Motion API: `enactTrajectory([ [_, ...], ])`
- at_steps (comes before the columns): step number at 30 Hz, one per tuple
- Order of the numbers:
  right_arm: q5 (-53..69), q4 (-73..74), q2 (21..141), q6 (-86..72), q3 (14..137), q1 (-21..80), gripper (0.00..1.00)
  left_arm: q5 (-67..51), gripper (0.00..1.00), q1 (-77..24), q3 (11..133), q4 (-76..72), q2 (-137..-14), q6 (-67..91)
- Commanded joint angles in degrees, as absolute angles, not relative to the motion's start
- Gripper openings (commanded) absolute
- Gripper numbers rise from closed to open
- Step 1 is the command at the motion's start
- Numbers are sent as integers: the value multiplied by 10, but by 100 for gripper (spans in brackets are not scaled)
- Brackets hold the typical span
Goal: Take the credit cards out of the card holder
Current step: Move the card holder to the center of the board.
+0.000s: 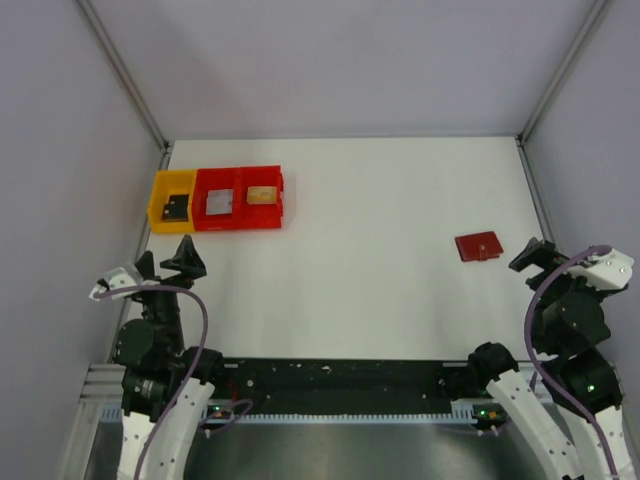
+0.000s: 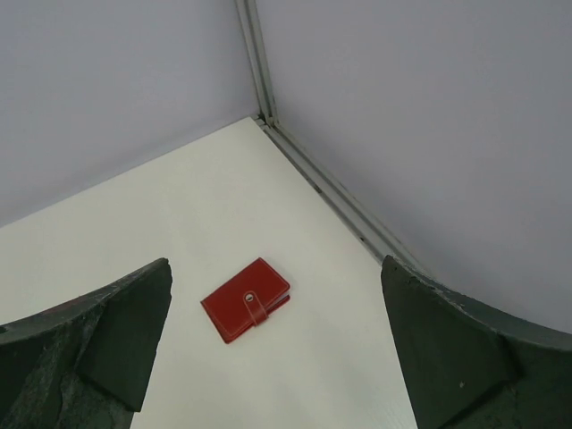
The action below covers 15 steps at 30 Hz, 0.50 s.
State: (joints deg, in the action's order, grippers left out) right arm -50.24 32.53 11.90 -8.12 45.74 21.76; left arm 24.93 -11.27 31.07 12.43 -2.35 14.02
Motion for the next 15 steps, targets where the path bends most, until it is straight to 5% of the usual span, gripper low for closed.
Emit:
enactTrajectory([
  [1,-515,318,128,-105,452,223,99,250,99,-117,308,99,-18,142],
  [8,-362,316,155,-90,456,224,99,245,99,-117,308,103,-10,143],
  [15,-312,325,264,-240,434,224,99,243,99,-127,308,105,20,144],
])
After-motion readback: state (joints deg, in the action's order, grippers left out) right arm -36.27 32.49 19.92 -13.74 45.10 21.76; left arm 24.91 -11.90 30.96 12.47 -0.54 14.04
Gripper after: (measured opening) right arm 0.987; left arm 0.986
